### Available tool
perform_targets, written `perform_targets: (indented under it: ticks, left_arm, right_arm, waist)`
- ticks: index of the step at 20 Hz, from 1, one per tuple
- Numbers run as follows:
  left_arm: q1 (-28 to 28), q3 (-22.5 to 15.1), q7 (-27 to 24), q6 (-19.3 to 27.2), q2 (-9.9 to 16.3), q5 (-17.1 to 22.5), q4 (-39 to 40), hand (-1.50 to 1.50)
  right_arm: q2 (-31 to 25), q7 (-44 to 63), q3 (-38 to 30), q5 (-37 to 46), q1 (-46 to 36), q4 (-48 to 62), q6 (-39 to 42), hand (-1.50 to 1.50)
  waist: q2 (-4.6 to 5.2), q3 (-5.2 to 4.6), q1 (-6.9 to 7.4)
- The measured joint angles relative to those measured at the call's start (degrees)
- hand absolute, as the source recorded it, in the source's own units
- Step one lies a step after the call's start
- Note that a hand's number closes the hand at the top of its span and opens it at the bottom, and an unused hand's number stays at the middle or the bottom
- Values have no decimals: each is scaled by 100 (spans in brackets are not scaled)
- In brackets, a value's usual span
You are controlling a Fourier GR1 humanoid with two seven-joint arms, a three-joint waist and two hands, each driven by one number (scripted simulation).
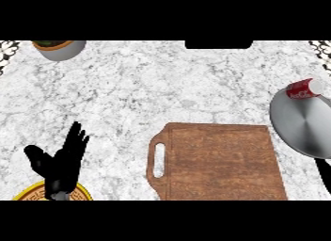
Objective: Pick the can from the cutting board and place it in the pan
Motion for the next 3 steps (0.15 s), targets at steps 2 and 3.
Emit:
perform_targets:
  ticks: [2, 3]
  left_arm:
    - [33, 4, 14, -34, -2, 8, -26, 0]
    - [104, 5, 47, -36, 9, 8, -127, 0]
  right_arm:
    - [194, 60, 26, -174, 292, -373, -5, -150]
    - [199, 153, 15, -290, 410, -555, 52, -150]
  waist:
    - [-2, -2, -5]
    - [-1, 0, -2]
